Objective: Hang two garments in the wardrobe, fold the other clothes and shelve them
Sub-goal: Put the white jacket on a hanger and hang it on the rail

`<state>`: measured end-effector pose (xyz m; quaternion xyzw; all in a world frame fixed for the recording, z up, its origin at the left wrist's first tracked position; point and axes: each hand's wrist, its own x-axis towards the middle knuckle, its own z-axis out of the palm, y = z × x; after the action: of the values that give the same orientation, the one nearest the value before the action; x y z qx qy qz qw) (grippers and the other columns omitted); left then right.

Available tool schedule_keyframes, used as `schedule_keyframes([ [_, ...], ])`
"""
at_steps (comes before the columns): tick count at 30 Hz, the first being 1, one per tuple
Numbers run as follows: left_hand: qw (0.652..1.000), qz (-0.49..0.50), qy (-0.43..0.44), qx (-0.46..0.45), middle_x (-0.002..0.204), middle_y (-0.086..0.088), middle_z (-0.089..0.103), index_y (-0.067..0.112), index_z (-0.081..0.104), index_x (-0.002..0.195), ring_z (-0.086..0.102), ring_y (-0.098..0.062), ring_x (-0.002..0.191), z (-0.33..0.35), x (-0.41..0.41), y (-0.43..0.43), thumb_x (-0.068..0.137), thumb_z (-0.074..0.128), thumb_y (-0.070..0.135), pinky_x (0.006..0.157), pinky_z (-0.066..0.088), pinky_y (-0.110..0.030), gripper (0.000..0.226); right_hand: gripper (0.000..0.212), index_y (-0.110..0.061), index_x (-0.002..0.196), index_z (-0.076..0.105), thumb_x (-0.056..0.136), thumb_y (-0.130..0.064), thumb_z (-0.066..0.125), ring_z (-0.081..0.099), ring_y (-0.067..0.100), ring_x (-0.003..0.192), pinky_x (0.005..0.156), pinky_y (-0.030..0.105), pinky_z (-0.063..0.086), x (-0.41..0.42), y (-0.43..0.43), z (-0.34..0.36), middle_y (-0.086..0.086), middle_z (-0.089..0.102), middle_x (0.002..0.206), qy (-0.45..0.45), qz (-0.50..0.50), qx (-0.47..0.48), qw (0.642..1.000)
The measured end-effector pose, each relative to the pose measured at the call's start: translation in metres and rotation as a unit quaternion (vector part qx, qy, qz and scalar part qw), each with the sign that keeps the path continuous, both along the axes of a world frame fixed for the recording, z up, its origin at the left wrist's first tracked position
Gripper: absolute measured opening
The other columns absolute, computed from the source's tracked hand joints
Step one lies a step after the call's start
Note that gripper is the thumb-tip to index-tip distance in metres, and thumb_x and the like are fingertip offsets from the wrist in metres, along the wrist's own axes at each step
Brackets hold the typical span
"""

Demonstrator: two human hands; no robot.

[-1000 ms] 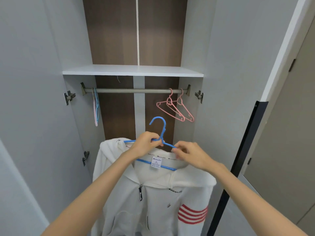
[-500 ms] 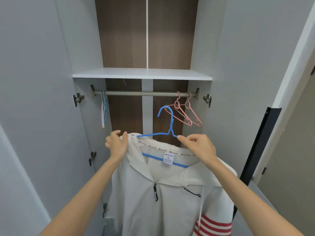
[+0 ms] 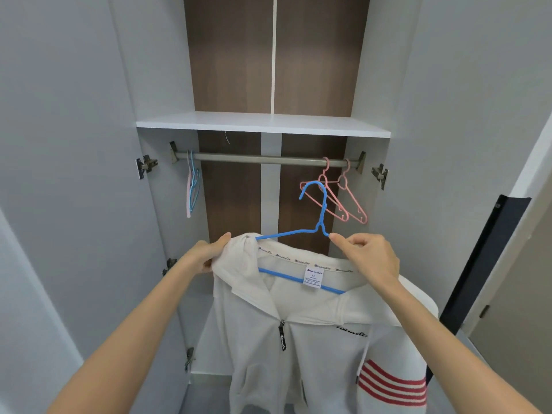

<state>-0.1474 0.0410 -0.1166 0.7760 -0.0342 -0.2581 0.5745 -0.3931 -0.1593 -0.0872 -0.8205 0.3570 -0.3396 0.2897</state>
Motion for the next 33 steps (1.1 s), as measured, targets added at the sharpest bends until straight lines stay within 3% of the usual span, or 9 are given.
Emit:
schedule_keyframes([
  [5,0.996,0.007,-0.08,-0.041,0.098,-0.009,0.06,0.007,0.057,0.076,0.059,-0.019,0.08,0.017,0.014,-0.004,0.087,0.067,0.032,0.068,0.05,-0.029,0.029,0.041,-0.029,0.062,0.062,0.081,-0.065,0.056,0.046,0.008,0.049,0.05,0.021,0.032,0.014,-0.001,0.001,-0.009,0.049,0.046,0.002,0.022,-0.097,0.995],
  [10,0.964,0.001,-0.239,-0.119,0.11,0.008,0.057,0.02,0.065,0.103,0.053,-0.013,0.104,0.055,0.027,-0.036,0.094,0.052,0.023,0.095,0.045,-0.033,0.016,0.04,-0.027,0.058,0.053,0.088,-0.054,0.056,0.039,0.012,0.046,0.049,0.022,0.031,0.045,0.015,0.004,-0.006,0.041,0.044,0.042,0.126,-0.21,0.969],
  [13,0.966,0.087,-0.21,-0.124,0.116,-0.004,0.061,0.009,0.066,0.111,0.056,-0.021,0.11,0.052,0.068,-0.025,0.094,0.053,0.013,0.1,0.045,-0.036,0.022,0.042,-0.028,0.055,0.049,0.086,-0.055,0.056,0.035,0.013,0.053,0.051,0.024,0.031,0.053,0.008,0.005,-0.005,0.041,0.049,-0.013,0.106,-0.158,0.982],
  [18,0.968,0.154,-0.086,-0.176,0.119,-0.023,0.062,-0.007,0.063,0.115,0.058,-0.024,0.087,0.02,0.109,-0.004,0.084,0.061,-0.01,0.082,0.045,-0.031,0.032,0.04,-0.023,0.063,0.058,0.082,-0.058,0.058,0.034,0.01,0.05,0.055,0.026,0.033,0.073,0.004,0.012,-0.001,0.044,0.05,-0.069,0.099,-0.091,0.988],
  [21,0.985,0.085,-0.152,0.0,0.121,-0.021,0.061,-0.001,0.066,0.113,0.058,-0.028,0.105,0.011,0.133,0.006,0.089,0.06,0.006,0.09,0.045,-0.035,0.025,0.039,-0.027,0.061,0.058,0.082,-0.06,0.058,0.041,0.014,0.053,0.062,0.028,0.039,0.096,0.014,0.007,0.0,0.051,0.055,-0.043,0.094,-0.074,0.992],
  [23,0.934,0.057,-0.318,0.153,0.118,-0.021,0.059,0.01,0.068,0.109,0.049,-0.034,0.113,0.017,0.132,0.014,0.095,0.051,0.017,0.092,0.041,-0.038,0.023,0.041,-0.026,0.06,0.059,0.082,-0.061,0.057,0.046,0.018,0.056,0.061,0.026,0.04,0.102,0.017,0.005,0.0,0.054,0.058,-0.034,0.076,-0.069,0.994],
  [25,0.871,0.049,-0.479,0.096,0.106,-0.014,0.056,0.013,0.064,0.096,0.05,-0.025,0.102,0.026,0.118,0.011,0.096,0.046,0.017,0.079,0.039,-0.029,0.019,0.042,-0.026,0.06,0.06,0.081,-0.062,0.056,0.047,0.017,0.057,0.059,0.023,0.039,0.107,0.02,0.005,-0.001,0.056,0.059,-0.025,0.062,-0.07,0.995],
  [28,0.81,-0.069,-0.573,0.104,0.087,0.002,0.051,0.018,0.05,0.081,0.049,-0.013,0.078,0.032,0.093,-0.006,0.09,0.05,0.024,0.063,0.036,-0.023,0.011,0.041,-0.027,0.059,0.061,0.082,-0.061,0.056,0.054,0.017,0.063,0.06,0.02,0.039,0.125,0.031,0.007,-0.003,0.058,0.058,-0.016,0.055,-0.071,0.996],
  [33,0.815,-0.007,-0.551,0.18,0.095,-0.005,0.053,0.011,0.047,0.089,0.048,-0.018,0.08,0.024,0.098,-0.017,0.092,0.054,0.031,0.059,0.037,-0.028,0.021,0.04,-0.029,0.058,0.061,0.081,-0.062,0.056,0.052,0.011,0.059,0.06,0.021,0.04,0.137,0.038,0.008,-0.01,0.055,0.054,-0.031,0.046,-0.072,0.996],
])
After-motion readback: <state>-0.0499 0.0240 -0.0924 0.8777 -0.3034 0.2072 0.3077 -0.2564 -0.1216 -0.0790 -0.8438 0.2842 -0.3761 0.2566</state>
